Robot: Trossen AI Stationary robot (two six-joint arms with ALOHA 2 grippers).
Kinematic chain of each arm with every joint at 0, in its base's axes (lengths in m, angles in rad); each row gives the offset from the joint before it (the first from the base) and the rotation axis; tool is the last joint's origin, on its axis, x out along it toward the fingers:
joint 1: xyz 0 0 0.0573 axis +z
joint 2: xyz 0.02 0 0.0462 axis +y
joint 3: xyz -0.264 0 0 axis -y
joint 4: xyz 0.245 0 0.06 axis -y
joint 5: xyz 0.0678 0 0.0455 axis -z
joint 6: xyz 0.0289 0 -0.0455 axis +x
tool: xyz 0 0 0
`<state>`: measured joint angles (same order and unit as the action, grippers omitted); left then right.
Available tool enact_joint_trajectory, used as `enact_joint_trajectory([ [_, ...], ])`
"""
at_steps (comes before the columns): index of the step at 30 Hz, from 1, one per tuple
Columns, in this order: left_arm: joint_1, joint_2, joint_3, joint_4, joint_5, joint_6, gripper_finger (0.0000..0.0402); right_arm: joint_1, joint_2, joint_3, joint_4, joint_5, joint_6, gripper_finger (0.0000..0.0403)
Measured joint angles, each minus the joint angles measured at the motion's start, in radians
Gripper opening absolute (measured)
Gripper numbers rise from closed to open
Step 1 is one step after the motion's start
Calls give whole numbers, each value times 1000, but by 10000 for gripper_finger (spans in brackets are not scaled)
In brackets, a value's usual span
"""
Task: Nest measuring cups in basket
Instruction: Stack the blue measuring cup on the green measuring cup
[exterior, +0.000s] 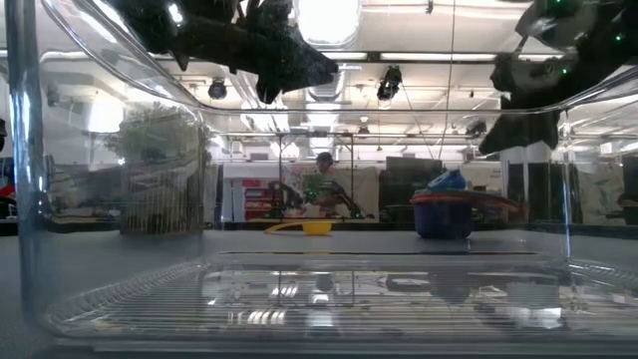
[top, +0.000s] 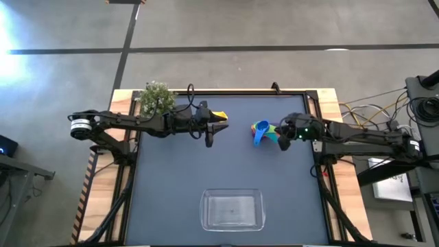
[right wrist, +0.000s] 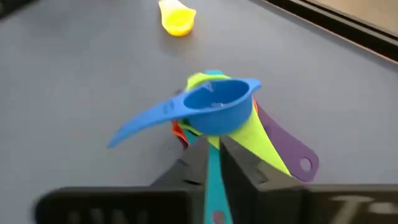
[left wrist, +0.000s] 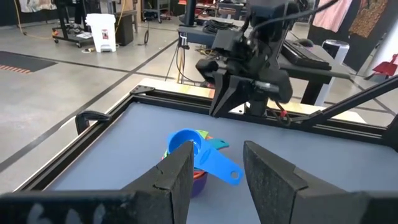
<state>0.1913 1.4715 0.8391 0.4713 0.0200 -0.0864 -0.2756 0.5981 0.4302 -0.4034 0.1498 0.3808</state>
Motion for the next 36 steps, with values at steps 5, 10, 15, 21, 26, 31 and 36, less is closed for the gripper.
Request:
enact_joint_trajectory([
  [5, 0, 0, 0, 0, 0, 0, 123, -21, 7, -50, 21, 10, -13, 9],
  [10, 0, 0, 0, 0, 0, 0, 123, -38, 35, -103, 140, 9, -32, 8],
  [15, 0, 0, 0, 0, -1, 0, 123, -64, 96, -108, 210, 9, -60, 8],
  [21, 0, 0, 0, 0, -1, 0, 123, -97, 211, -108, 293, 5, -94, 8],
  [26, 0, 0, 0, 0, -1, 0, 123, -119, 320, -108, 416, -40, -112, 8],
  [31, 0, 0, 0, -1, -1, -1, 123, -132, 375, -106, 476, -75, -119, 8],
  [36, 0, -1, 0, -27, -1, -1, 123, -131, 349, -69, 379, -80, -131, 8],
])
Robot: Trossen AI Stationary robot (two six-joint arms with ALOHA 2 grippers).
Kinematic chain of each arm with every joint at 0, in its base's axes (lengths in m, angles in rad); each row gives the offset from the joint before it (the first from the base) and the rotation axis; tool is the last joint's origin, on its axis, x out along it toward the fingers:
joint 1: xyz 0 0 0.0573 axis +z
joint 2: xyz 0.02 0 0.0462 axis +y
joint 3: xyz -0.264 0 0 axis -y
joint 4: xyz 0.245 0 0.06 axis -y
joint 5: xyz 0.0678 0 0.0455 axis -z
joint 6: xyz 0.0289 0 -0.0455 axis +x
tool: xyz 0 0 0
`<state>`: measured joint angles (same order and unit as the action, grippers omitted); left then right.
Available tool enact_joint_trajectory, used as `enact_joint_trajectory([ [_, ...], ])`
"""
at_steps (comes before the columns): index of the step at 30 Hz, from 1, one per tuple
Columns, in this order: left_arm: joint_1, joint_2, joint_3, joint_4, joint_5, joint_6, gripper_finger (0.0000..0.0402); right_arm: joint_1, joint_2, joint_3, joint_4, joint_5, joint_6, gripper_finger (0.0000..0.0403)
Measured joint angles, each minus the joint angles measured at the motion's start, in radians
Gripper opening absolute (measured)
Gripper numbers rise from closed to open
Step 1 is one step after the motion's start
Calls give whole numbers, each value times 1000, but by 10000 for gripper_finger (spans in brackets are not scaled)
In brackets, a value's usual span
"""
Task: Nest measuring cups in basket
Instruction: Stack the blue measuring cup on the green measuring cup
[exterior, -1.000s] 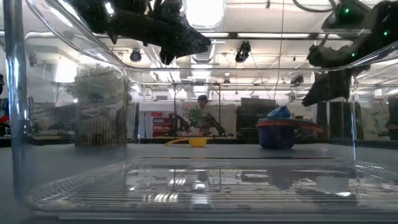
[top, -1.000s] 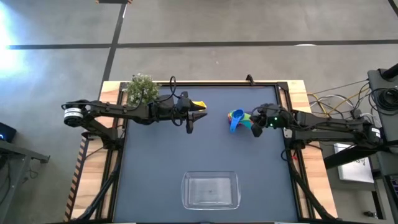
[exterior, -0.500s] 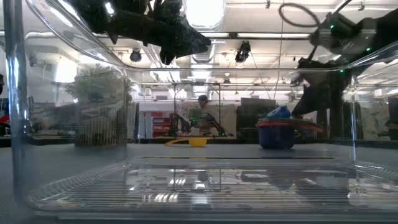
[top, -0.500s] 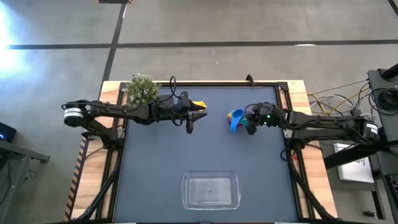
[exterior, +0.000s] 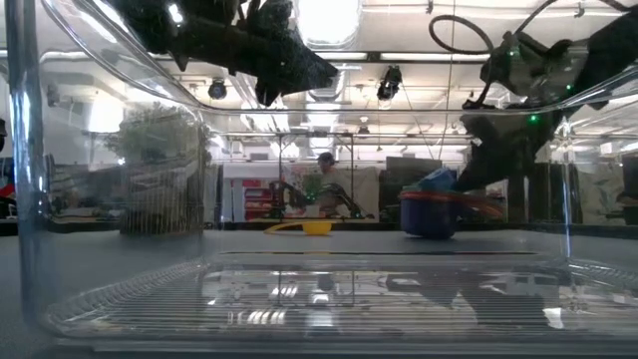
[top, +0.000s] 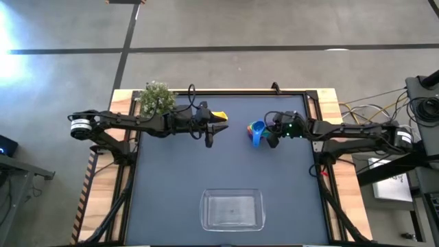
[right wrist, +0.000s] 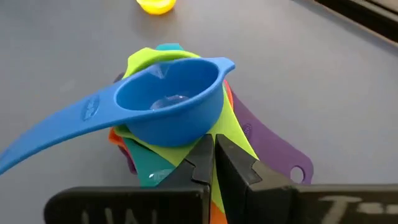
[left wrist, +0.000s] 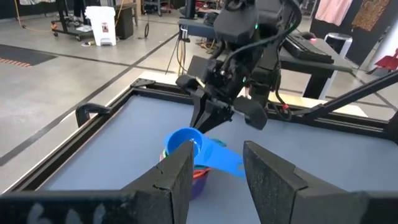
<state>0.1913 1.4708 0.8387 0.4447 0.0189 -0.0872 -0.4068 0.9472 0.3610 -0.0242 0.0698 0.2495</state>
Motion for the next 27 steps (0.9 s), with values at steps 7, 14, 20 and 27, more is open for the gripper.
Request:
enact_joint_trajectory([
  [7, 0, 0, 0, -1, 0, 0, 123, 0, -56, 57, -63, -2, -15, 8],
  [14, 0, 0, 0, 0, 0, 2, 123, 0, -18, 58, -59, -1, -16, 8],
  [20, 0, 0, -1, -10, 0, 1, 123, 11, -29, 70, -41, -35, -89, 8],
  [27, 0, 0, -25, -8, 0, 1, 123, 115, -28, 109, -37, -131, -268, 22],
])
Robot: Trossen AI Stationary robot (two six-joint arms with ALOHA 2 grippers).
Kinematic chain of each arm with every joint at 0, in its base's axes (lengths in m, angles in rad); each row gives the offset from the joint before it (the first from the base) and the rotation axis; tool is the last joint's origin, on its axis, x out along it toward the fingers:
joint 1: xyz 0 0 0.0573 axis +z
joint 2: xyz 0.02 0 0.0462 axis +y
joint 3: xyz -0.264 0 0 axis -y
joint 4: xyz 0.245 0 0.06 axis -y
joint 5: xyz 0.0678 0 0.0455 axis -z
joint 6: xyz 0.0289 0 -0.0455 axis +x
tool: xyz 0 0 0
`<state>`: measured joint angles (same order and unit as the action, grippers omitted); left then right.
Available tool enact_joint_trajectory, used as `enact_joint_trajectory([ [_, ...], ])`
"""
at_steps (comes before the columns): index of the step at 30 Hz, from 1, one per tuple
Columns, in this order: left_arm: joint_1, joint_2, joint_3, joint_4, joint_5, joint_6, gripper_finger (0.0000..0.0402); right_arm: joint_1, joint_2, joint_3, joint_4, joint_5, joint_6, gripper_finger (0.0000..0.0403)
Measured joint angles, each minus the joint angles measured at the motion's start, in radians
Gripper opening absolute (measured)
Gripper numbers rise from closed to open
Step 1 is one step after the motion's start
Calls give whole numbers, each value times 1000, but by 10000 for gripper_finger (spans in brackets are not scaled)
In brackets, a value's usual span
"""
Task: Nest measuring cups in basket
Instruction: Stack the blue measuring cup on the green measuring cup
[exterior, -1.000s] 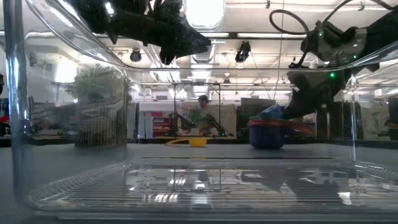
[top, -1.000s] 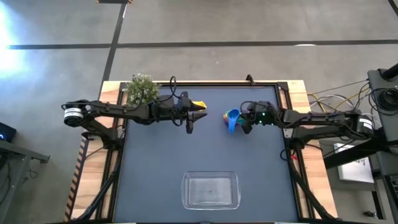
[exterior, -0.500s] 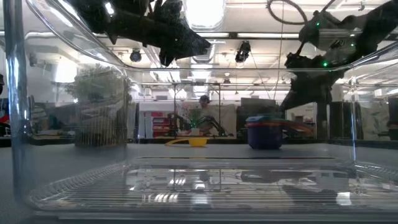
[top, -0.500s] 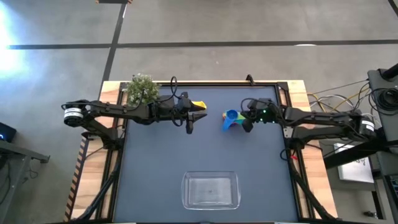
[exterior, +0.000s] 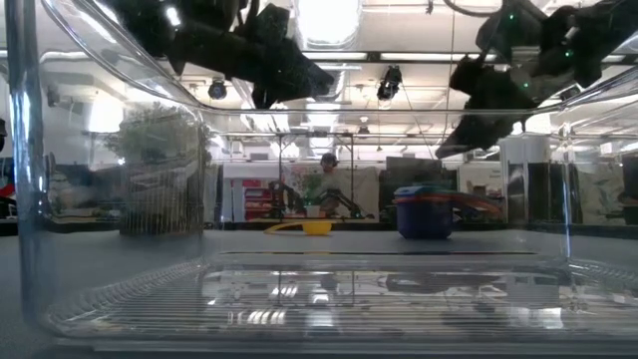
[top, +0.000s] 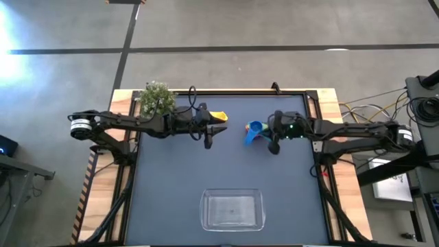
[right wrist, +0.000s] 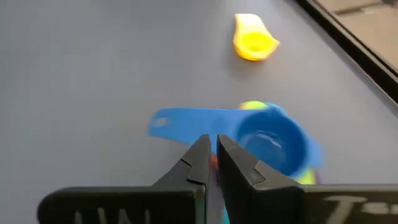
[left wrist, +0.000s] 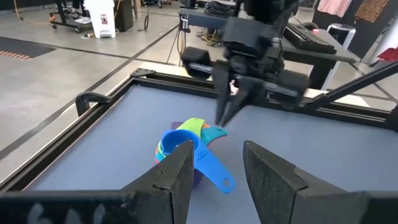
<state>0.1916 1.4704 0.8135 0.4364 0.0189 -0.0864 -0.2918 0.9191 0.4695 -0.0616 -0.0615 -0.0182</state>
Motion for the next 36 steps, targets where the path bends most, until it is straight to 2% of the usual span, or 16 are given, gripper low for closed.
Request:
enact_joint_trajectory([
  [9, 0, 0, -41, 60, 0, -6, 123, 161, 84, 25, 30, 47, -136, 106],
  [15, 0, 0, -42, 60, 0, -10, 123, 232, 177, 72, 38, 198, -249, 181],
  [19, 0, 0, -42, 60, 0, -11, 123, 267, 256, 88, 37, 300, -340, 215],
  [27, 0, 0, -42, 59, 0, -11, 123, 314, 371, 118, 46, 495, -393, 232],
  [36, 0, 0, -42, 57, 0, -11, 123, 341, 458, 130, 120, 508, -443, 221],
])
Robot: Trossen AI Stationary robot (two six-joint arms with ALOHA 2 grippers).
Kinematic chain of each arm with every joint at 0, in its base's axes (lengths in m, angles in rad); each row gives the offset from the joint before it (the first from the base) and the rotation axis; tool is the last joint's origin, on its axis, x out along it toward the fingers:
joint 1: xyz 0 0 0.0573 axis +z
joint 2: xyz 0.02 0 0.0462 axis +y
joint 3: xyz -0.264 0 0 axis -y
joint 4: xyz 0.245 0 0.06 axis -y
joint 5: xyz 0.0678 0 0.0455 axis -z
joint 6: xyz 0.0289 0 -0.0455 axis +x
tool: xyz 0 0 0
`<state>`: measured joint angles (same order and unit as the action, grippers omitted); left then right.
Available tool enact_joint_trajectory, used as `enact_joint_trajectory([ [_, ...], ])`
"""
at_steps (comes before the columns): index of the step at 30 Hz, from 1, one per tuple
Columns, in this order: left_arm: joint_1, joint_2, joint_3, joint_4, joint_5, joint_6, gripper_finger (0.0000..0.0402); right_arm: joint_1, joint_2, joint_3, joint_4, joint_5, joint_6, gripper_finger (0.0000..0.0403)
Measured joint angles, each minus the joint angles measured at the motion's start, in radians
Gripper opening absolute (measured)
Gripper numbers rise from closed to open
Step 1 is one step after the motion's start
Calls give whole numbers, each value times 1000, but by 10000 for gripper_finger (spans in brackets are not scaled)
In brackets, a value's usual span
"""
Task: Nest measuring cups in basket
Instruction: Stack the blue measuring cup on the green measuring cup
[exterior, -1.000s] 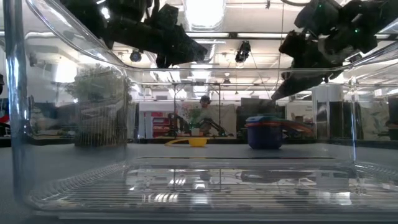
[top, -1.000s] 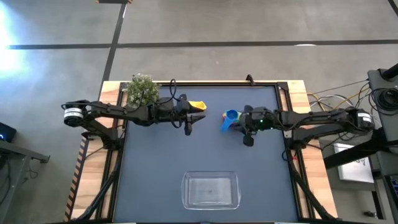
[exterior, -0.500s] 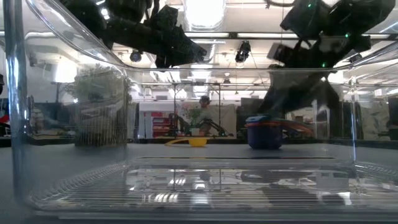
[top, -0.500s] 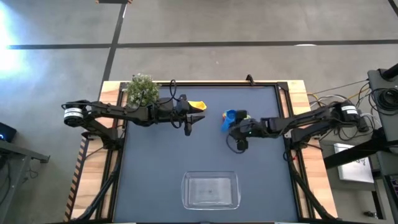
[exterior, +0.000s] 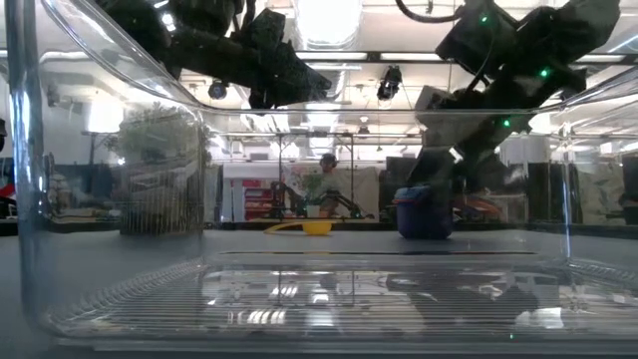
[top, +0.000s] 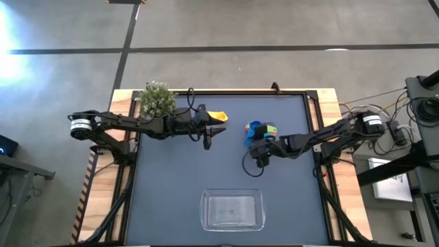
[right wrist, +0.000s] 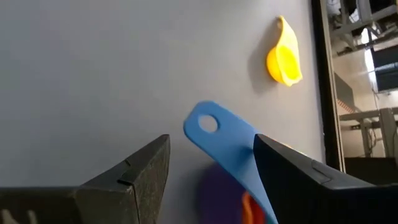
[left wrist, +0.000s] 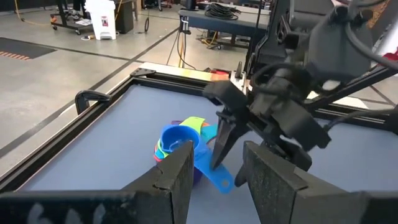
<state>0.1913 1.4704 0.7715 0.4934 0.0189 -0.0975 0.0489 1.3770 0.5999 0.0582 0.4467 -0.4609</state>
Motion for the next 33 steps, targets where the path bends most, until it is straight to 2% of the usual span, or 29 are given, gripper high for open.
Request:
enact_joint_trajectory([
  [7, 0, 0, 0, -1, 0, 0, 123, 1, 66, 0, 81, 29, -21, 221],
  [15, 0, 0, 0, -5, 0, 0, 123, 4, 57, 1, 93, 74, -37, 221],
  [20, 0, 0, 0, -7, 0, -1, 123, 17, 33, 1, 134, 66, 44, 221],
  [26, 0, 0, -1, -8, 0, 0, 123, 4, -30, 24, 192, -113, 234, 221],
  [30, 0, 0, -2, -6, 0, -1, 123, -12, -34, 56, 180, -13, 349, 221],
  [33, 0, 0, -2, -3, 0, -2, 123, -19, -8, 89, 165, 61, 349, 218],
])
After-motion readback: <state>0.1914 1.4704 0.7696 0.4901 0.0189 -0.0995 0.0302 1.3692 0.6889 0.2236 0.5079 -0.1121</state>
